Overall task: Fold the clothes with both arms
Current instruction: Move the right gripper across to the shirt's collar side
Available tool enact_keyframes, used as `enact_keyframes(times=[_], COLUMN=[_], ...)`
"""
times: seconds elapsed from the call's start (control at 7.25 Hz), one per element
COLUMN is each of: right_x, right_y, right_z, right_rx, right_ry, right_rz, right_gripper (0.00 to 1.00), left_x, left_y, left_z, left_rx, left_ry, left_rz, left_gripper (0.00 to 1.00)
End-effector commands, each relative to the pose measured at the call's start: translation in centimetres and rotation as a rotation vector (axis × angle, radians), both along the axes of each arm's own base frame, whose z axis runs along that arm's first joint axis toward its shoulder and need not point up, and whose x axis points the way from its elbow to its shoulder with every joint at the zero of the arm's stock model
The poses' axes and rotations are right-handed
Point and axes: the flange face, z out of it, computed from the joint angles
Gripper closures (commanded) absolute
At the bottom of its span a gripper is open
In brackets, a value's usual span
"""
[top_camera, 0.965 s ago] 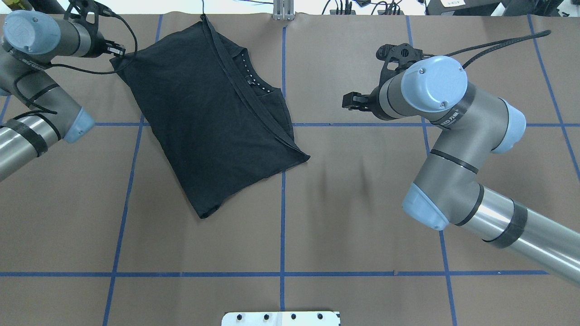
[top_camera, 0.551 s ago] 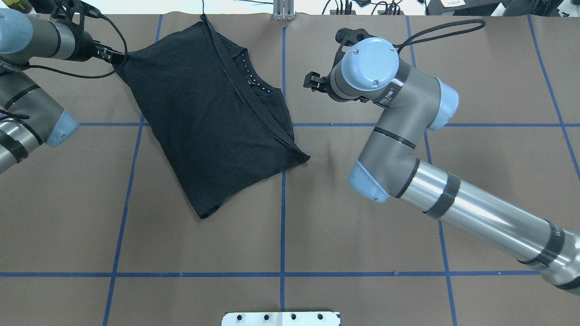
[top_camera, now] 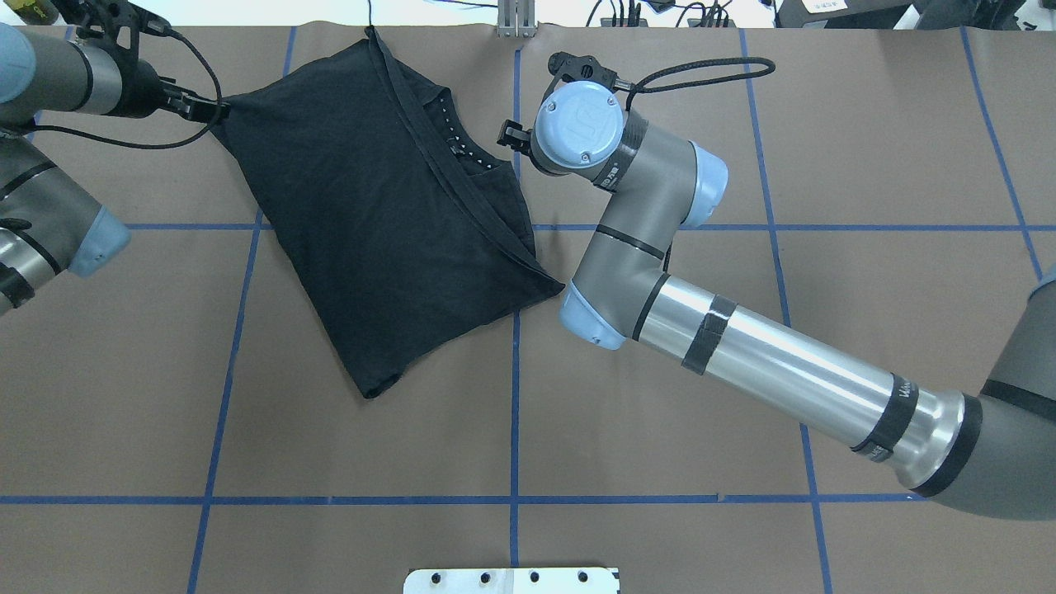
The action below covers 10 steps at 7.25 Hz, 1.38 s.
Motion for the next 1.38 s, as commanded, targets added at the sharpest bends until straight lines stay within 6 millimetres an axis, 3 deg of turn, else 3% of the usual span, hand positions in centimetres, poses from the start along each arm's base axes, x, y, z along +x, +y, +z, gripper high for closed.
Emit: enact_keyframes(times=[0.0, 0.55, 0.97, 1.24], right_x=[-3.8, -6.5, -7.4, -7.9], right_y=[0.1, 0.2, -0.7, -1.1], right_z=[0.2, -0.3, 0.6, 0.1], right_rx=[0.012, 0.019, 0.057, 0.074], right_ry=[0.021, 0.055, 0.091, 0.113], right_rz=[0.003, -0.006, -0.021, -0.033], right_gripper=[0.15, 0.23, 0.28, 0.44], left_x=[0.1, 0.0, 0.0, -0.1], left_y=[0.1, 0.0, 0.1, 0.2], left_z=[0.0, 0.0, 0.1, 0.4], left_rx=[-0.001, 0.000, -0.001, -0.006], left_ry=[0.001, 0.000, 0.000, -0.002], left_rz=[0.001, 0.000, 0.000, 0.001], left_gripper=[0.00, 0.00, 0.00, 0.00])
